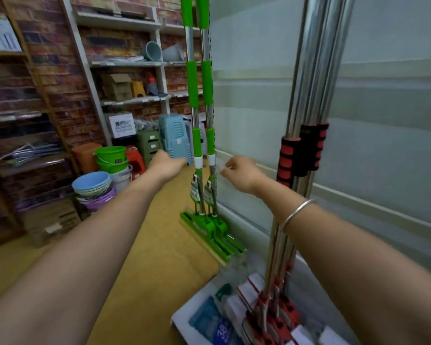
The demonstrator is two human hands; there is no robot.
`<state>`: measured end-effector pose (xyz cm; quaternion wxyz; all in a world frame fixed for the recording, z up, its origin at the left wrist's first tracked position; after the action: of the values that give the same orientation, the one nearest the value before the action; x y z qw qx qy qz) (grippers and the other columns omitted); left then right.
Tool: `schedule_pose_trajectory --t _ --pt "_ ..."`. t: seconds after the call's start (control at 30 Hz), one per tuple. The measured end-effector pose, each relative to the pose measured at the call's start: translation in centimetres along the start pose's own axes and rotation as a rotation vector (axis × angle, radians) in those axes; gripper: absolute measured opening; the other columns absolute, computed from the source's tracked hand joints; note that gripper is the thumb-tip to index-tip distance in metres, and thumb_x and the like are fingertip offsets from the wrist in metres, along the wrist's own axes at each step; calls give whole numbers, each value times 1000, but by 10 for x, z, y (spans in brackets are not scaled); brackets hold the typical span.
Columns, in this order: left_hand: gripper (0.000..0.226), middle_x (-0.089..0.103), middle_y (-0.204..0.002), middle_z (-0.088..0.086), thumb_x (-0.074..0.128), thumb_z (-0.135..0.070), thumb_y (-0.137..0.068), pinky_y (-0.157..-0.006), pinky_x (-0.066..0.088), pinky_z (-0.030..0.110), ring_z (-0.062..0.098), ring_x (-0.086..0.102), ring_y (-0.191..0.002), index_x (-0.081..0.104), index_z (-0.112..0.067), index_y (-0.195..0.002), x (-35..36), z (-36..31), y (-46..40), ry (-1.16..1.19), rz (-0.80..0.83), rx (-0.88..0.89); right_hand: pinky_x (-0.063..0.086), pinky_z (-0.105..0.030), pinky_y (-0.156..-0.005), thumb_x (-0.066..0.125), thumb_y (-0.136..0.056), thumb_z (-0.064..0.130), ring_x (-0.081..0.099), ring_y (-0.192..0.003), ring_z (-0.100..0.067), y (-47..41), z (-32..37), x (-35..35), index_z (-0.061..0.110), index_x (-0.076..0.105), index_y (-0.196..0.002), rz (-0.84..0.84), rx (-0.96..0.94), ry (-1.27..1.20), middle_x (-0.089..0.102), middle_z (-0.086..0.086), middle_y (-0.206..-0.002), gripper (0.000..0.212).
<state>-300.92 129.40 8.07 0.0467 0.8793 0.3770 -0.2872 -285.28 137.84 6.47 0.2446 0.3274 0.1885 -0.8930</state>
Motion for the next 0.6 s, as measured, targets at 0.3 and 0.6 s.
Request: schedule_pose_trajectory --t 0.3,0.6 --pt "21 36 -66 4 56 -20 -87 -56 24 31 21 37 -63 46 -14 -71 11 5 94 -48 127 26 42 -29 -87 52 -94 27 55 -114 -28 114 -31 18 0 46 -132 106 110 -12 54 -18 -131 47" --pt "17 43 -70 5 60 -24 -84 -60 31 31 27 45 -65 49 -12 -78 54 -3 188 -81 355 138 41 -31 -84 53 -93 24 55 -109 -29 224 -58 -16 0 54 -123 -97 265 3 57 -17 -125 38"
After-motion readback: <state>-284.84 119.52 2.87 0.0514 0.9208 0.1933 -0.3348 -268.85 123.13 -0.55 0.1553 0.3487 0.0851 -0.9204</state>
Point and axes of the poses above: each hand's wrist, its own y-axis away from the middle knuckle, its own x-axis out of the palm, z = x × y, the point moved 5 cm from there along -y, towards the middle knuckle
